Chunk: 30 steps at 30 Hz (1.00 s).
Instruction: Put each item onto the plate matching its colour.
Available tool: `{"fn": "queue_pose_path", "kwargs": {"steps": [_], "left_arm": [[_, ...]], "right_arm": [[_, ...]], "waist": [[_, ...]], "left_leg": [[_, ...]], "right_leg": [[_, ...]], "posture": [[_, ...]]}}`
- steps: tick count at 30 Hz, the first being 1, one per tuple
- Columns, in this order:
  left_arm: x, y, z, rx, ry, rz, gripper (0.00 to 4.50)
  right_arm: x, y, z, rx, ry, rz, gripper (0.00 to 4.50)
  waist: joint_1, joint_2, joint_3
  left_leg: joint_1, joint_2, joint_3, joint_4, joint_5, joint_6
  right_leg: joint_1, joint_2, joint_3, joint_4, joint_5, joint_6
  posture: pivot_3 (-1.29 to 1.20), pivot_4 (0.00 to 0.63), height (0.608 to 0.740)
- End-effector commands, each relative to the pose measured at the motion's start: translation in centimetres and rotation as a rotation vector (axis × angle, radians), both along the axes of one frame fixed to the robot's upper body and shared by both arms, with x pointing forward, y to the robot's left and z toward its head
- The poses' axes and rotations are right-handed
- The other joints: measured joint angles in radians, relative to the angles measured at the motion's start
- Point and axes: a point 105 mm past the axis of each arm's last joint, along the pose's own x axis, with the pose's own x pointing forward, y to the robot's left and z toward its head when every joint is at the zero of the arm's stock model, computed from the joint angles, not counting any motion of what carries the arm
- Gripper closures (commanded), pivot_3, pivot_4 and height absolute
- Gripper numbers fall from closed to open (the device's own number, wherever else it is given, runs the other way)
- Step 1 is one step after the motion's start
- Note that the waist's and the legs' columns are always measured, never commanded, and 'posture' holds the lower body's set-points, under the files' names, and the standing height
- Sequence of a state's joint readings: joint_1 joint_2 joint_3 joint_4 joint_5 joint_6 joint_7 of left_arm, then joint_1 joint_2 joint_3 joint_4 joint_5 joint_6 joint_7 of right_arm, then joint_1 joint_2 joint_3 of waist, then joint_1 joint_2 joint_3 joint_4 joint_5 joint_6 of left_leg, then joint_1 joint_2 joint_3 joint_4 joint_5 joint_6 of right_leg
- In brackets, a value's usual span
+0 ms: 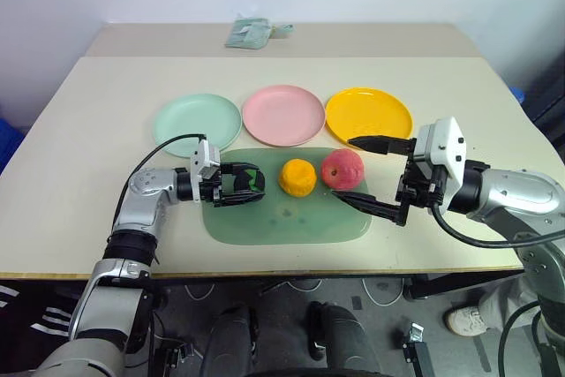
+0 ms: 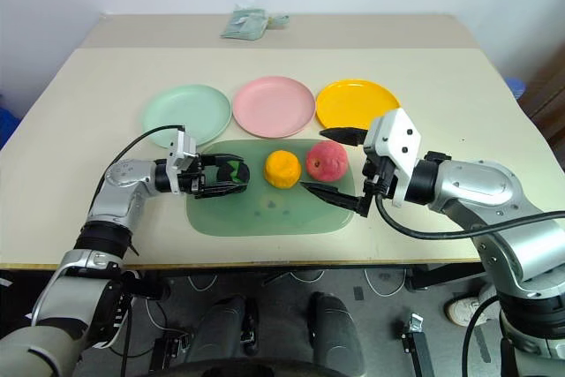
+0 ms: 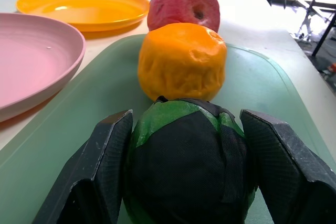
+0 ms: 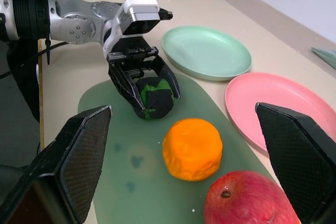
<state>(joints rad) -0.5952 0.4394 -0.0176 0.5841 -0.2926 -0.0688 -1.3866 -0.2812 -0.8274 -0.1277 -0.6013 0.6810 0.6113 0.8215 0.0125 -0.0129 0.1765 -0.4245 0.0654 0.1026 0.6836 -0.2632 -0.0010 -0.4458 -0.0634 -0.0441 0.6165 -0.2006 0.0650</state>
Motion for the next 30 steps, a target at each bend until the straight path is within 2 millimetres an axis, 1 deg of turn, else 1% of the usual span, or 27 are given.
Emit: {"fn": "queue_pose_path", "kwargs": {"steps": [1,4,6,8,9,11,13,15,18,21,24,27,30], "left_arm": [[0.6,0.5,1.3,-0.009,-0.053,0.018,1.22],[0.5,0.5,0.8,0.011,-0.048,0.008,1.22],[0.7,0.5,1.1,-0.008,-0.057,0.021,1.22],[1.4,0.9,2.5,-0.072,-0.077,0.069,1.22],[2.0,1.2,3.6,-0.114,-0.098,0.102,1.22],[3.7,2.5,6.6,-0.232,-0.155,0.216,1.22],[4.7,3.6,8.4,-0.299,-0.195,0.298,1.22],[5.8,4.7,9.5,-0.334,-0.223,0.393,1.22],[7.1,5.8,9.9,-0.341,-0.242,0.503,1.22],[8.3,6.7,9.8,-0.357,-0.24,0.626,1.22],[8.9,6.9,9.5,-0.367,-0.236,0.7,1.22],[9.2,6.7,9.3,-0.378,-0.243,0.743,1.22],[9.5,6.5,8.6,-0.367,-0.222,0.765,1.22]], "right_arm": [[-0.1,0.0,1.2,-0.002,-0.058,0.004,0.0],[-0.1,0.0,1.2,-0.002,-0.061,0.003,0.0],[-0.1,0.0,1.2,0.0,-0.063,0.004,0.0],[-0.1,0.0,1.2,-0.001,-0.065,0.001,0.0],[-0.1,0.0,1.2,-0.001,-0.065,-0.001,0.0],[-0.1,-0.1,1.2,-0.003,-0.07,-0.008,0.0],[0.3,-0.2,1.4,0.008,-0.087,-0.026,0.0],[1.1,-0.3,1.7,0.026,-0.112,-0.064,0.0],[3.5,-0.9,2.1,0.06,-0.141,-0.199,0.0],[4.9,-0.4,2.2,0.122,-0.125,-0.274,0.0],[5.1,0.6,2.2,0.167,-0.095,-0.276,0.0],[5.2,0.8,1.9,0.164,-0.083,-0.287,0.0],[5.0,1.2,1.6,0.153,-0.07,-0.277,0.0]], "waist": [[0.0,0.0,0.0],[0.0,0.0,0.0],[0.0,0.0,0.0],[0.0,0.0,0.0],[0.001,0.0,0.0],[0.001,0.0,0.0],[0.0,-0.001,0.0],[0.0,-0.001,0.0],[-0.004,-0.001,0.0],[-0.003,-0.001,0.0],[-0.001,-0.001,0.0],[0.004,-0.001,0.0],[0.001,-0.001,0.0]], "left_leg": [[0.0,0.0,0.0,0.0,0.0,0.0],[0.0,0.0,0.0,0.0,0.0,0.0],[0.0,0.0,0.0,0.0,0.0,0.0],[0.0,0.0,0.0,0.0,0.0,0.0],[0.0,0.0,0.0,0.0,0.0,0.0],[0.0,0.0,0.0,0.0,0.0,0.0],[-0.001,0.0,-0.001,0.0,0.0,0.0],[0.0,0.0,-0.001,0.0,0.0,0.0],[0.0,0.0,0.0,0.0,0.0,0.0],[0.0,0.0,0.0,0.0,0.0,0.0],[0.0,0.0,0.0,0.0,0.0,0.0],[-0.002,0.0,0.0,0.0,0.0,0.0],[-0.002,-0.001,0.0,0.0,0.0,0.0]], "right_leg": [[0.0,0.0,0.0,0.0,0.0,0.0],[0.0,0.0,0.0,0.0,0.0,0.0],[0.0,0.0,0.0,0.0,0.0,0.0],[0.0,0.0,0.0,0.0,0.0,0.0],[0.0,0.0,0.0,0.0,0.0,0.0],[0.0,0.0,0.0,0.0,0.0,0.0],[0.0,0.0,0.0,0.0,0.0,0.0],[0.0,0.0,-0.001,0.0,0.0,0.0],[0.0,0.0,0.0,0.0,0.0,0.001],[0.0,0.001,-0.001,0.001,0.001,0.001],[0.0,0.001,-0.001,0.001,0.002,0.004],[-0.001,0.0,-0.002,0.0,0.003,0.004],[0.0,0.0,-0.002,-0.001,0.002,0.004]], "posture": [[0.0,0.15,0.74],[0.0,0.15,0.74],[0.0,0.15,0.74],[0.0,0.15,0.74],[0.0,0.15,0.74],[0.0,0.15,0.74],[0.0,0.15,0.74],[0.0,0.15,0.74],[0.0,0.15,0.74],[0.0,0.15,0.74],[0.0,0.15,0.74],[0.0,0.15,0.74],[0.0,0.15,0.74]]}}
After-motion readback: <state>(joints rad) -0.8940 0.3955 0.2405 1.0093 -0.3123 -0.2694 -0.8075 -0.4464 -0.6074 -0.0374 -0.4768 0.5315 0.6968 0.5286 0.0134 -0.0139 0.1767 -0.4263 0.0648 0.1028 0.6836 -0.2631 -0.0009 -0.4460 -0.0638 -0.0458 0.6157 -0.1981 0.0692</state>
